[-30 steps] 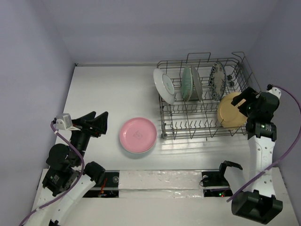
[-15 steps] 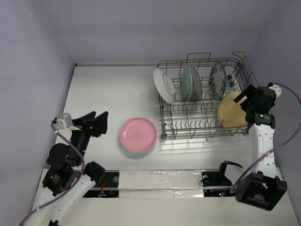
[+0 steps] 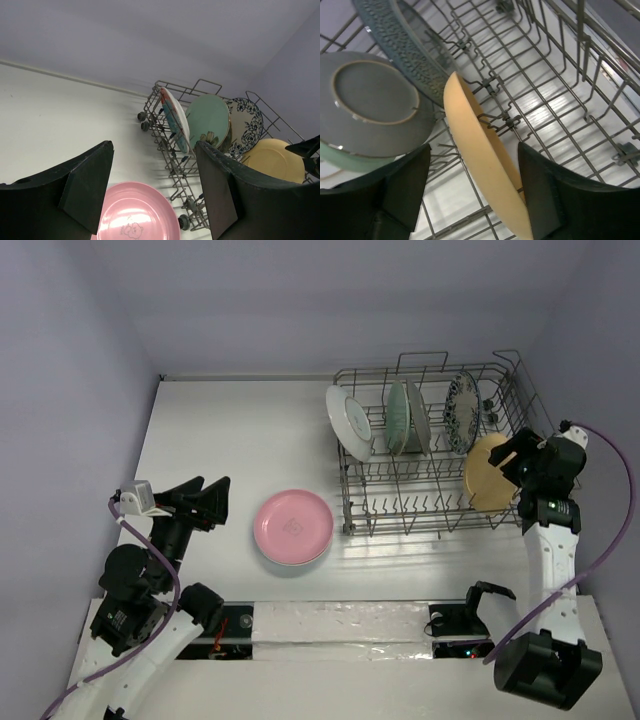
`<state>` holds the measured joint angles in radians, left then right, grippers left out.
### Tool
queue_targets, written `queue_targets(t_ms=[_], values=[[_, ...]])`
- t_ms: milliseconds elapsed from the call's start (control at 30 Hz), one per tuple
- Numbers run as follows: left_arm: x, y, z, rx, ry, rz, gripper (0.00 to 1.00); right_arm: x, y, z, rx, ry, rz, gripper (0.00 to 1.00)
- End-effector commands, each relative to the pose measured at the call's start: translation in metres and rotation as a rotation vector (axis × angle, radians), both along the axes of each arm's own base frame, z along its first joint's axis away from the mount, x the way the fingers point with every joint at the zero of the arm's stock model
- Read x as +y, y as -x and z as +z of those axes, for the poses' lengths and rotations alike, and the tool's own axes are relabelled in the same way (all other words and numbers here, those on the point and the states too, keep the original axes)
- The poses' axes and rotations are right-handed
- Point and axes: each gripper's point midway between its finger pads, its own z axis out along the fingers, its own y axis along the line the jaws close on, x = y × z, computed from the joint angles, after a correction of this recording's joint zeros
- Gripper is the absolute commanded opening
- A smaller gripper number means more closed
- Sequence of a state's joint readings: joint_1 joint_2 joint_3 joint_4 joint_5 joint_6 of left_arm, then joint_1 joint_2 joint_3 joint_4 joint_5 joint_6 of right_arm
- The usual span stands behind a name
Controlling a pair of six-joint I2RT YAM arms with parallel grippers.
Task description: Unload the plates from the dish rack
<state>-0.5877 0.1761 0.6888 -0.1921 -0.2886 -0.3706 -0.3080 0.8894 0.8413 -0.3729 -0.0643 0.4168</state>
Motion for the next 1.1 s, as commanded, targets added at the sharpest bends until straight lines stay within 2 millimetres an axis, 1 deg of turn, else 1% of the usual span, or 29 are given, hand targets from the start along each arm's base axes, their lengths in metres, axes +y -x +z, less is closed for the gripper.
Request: queue_targets(t_ms=[0,33,67,167,200,267,300,367,400,467,500,533,667,833,867,933,967,1033,1067], values=[[0.001,0.000,0.015,-0.037,0.005,0.005,0.64,0.012,-0.003,0.019,-0.098,-0.005,0.066,0.71],[0.001,0.000,0.015,-0.036,0.006,0.003,0.64,0.014,-0.001,0.024,-0.116,-0.002,0.071,0.67],[0.000,-0.001,0.015,-0.034,0.004,0.002,0.64,0.016,-0.001,0.026,-0.130,-0.005,0.082,0.60],[0.001,-0.002,0.013,-0.028,-0.002,0.010,0.64,0.021,-0.003,0.028,-0.147,-0.018,0.105,0.53],[0.001,-0.003,0.013,-0.028,-0.002,0.010,0.63,0.022,-0.004,0.028,-0.153,-0.023,0.114,0.47],[0.001,-0.003,0.014,-0.029,-0.002,0.013,0.63,0.026,-0.009,0.025,-0.147,-0.046,0.133,0.42],[0.001,-0.003,0.013,-0.027,-0.002,0.013,0.63,0.025,-0.011,0.027,-0.159,-0.046,0.133,0.33],[0.002,-0.004,0.013,-0.026,-0.003,0.022,0.63,0.027,-0.014,0.028,-0.173,-0.057,0.140,0.21],[0.002,-0.004,0.012,-0.025,-0.002,0.020,0.63,0.028,-0.015,0.029,-0.181,-0.059,0.146,0.14],[0.000,-0.006,0.010,-0.015,-0.007,0.018,0.63,0.030,-0.018,0.035,-0.205,-0.058,0.163,0.08],[0.000,-0.006,0.010,-0.015,-0.004,0.018,0.63,0.030,-0.021,0.040,-0.221,-0.054,0.171,0.03],[-0.001,-0.007,0.009,-0.011,-0.006,0.014,0.63,0.032,-0.022,0.042,-0.226,-0.057,0.181,0.00],[-0.001,-0.011,0.006,0.004,-0.017,0.026,0.63,0.037,-0.027,0.054,-0.262,-0.056,0.223,0.00],[-0.001,-0.015,0.003,0.016,-0.022,0.035,0.62,0.039,-0.025,0.068,-0.292,-0.047,0.232,0.00],[-0.002,-0.016,0.002,0.020,-0.025,0.035,0.62,0.040,-0.023,0.077,-0.313,-0.040,0.234,0.00],[-0.001,-0.018,0.002,0.023,-0.027,0.041,0.62,0.044,-0.020,0.084,-0.330,-0.045,0.248,0.00],[-0.001,-0.018,0.001,0.025,-0.028,0.041,0.62,0.047,-0.017,0.094,-0.355,-0.044,0.259,0.00],[0.000,-0.020,0.001,0.028,-0.030,0.049,0.62,0.056,-0.013,0.107,-0.389,-0.051,0.299,0.00],[-0.001,-0.020,0.001,0.026,-0.030,0.046,0.62,0.060,-0.010,0.119,-0.419,-0.053,0.319,0.00]])
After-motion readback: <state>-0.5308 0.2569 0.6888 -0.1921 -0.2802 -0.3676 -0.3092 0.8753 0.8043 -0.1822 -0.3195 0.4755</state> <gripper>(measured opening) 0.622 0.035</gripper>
